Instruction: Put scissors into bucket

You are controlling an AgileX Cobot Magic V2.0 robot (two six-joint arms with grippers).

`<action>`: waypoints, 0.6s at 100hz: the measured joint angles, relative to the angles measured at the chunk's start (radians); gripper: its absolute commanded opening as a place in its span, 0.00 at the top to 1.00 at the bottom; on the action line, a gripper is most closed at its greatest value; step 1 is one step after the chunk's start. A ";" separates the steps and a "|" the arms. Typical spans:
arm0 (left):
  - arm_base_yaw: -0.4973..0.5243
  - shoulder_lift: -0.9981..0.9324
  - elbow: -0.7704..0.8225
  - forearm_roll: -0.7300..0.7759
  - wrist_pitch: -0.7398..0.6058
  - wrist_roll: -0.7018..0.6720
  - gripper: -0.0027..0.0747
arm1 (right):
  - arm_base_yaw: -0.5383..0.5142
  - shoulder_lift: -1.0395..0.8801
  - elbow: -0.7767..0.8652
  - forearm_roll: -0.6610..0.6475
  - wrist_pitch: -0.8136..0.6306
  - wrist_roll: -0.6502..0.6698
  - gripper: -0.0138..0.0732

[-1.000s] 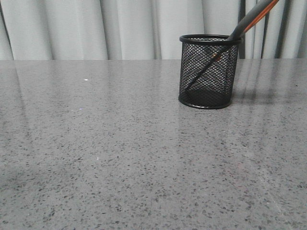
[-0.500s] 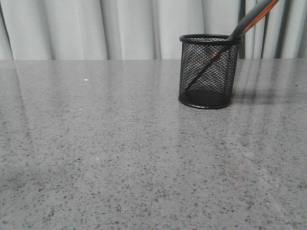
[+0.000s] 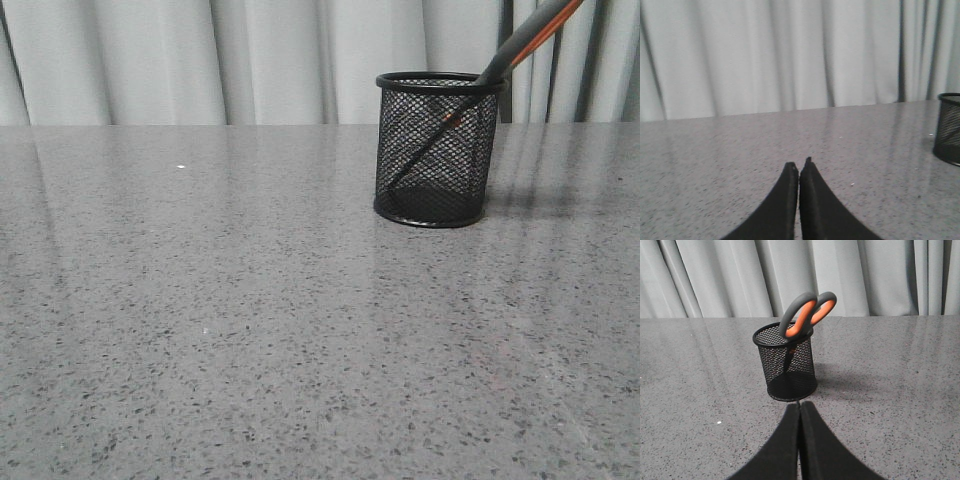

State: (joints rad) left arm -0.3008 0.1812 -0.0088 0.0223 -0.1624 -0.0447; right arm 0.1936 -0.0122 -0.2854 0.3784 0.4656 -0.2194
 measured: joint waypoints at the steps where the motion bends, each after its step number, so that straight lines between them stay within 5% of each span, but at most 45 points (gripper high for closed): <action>1: 0.012 -0.005 0.004 0.000 0.003 -0.002 0.99 | 0.000 0.000 0.000 0.000 0.000 0.000 0.92; 33: 0.236 -0.185 0.006 -0.058 0.231 -0.002 0.99 | 0.000 0.000 0.000 0.000 -0.002 0.000 0.92; 60: 0.262 -0.185 0.006 -0.087 0.359 -0.002 0.99 | 0.000 0.000 0.000 0.001 -0.002 0.000 0.92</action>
State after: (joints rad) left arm -0.0388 -0.0037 -0.0027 -0.0649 0.1962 -0.0471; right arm 0.1936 -0.0122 -0.2854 0.3790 0.4635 -0.2194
